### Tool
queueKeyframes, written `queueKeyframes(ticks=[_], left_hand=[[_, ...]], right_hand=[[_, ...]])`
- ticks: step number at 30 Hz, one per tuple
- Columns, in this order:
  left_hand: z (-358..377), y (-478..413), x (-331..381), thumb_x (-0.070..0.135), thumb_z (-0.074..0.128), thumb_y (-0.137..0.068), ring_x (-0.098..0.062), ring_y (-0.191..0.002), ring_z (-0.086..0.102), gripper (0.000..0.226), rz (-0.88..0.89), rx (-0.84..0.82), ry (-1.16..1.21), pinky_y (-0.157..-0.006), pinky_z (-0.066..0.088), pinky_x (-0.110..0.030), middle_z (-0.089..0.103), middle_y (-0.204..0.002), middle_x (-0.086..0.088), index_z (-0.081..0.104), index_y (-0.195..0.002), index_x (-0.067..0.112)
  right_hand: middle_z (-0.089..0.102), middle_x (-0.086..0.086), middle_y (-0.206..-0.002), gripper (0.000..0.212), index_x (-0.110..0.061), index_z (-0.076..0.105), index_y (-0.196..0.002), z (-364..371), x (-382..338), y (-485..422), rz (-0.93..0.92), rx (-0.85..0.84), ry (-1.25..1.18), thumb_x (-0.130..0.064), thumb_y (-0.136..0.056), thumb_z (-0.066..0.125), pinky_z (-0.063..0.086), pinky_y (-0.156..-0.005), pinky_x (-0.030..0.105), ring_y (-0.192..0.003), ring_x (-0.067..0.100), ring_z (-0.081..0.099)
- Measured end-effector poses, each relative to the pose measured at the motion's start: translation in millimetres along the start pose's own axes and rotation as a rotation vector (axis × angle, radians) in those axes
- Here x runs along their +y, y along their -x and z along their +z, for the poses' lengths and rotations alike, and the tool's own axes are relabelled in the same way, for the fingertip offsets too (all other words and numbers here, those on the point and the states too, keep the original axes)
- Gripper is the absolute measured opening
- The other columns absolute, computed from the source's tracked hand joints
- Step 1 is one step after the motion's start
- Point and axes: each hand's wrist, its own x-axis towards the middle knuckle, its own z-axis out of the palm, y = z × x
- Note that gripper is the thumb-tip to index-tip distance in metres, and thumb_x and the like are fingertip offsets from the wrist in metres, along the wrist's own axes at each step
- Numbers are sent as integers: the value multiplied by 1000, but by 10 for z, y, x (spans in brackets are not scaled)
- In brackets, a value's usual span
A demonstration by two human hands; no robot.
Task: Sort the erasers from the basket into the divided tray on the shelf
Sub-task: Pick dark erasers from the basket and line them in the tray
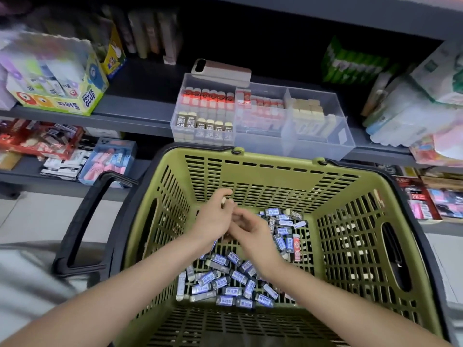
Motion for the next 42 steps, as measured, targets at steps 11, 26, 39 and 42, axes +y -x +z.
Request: queueKeyframes(ticks=[11,26,39,42], left_hand=[[471,-636,-569,32,68,-84,-19,-100,52,29,161,-105,-614,-85,44,-29,54,-111,4,64,-113,34],[628,-642,-512,19,49,-98,-18,-76,59,27,-211,-281,-71,-61,44,-26,65,-110,-4,59,-121,9],[542,-476,-382,31,77,-68,-9,-51,56,43,-351,-528,463,-47,46,-20,61,-67,0,58,-100,10],[486,-512,-425,24,76,-73,-14,-55,59,31,-426,-477,585,-52,52,-24,61,-66,-2,59,-92,7]], right_hand=[[48,-3,-110,35,-30,59,-119,-916,689,-262,26,-84,1237,-29,-85,65,47,-78,28,-99,16,51],[64,14,-80,22,5,55,-109,-1206,174,-275,429,128,-4,1,-88,59,55,-66,26,-67,20,61],[70,1,-69,12,-7,68,-93,-1004,222,-291,421,221,23,-5,-90,57,47,-51,23,-58,14,61],[61,-1,-61,26,-19,64,-67,-1153,429,-309,471,272,845,-28,-90,60,43,-51,22,-52,12,52]])
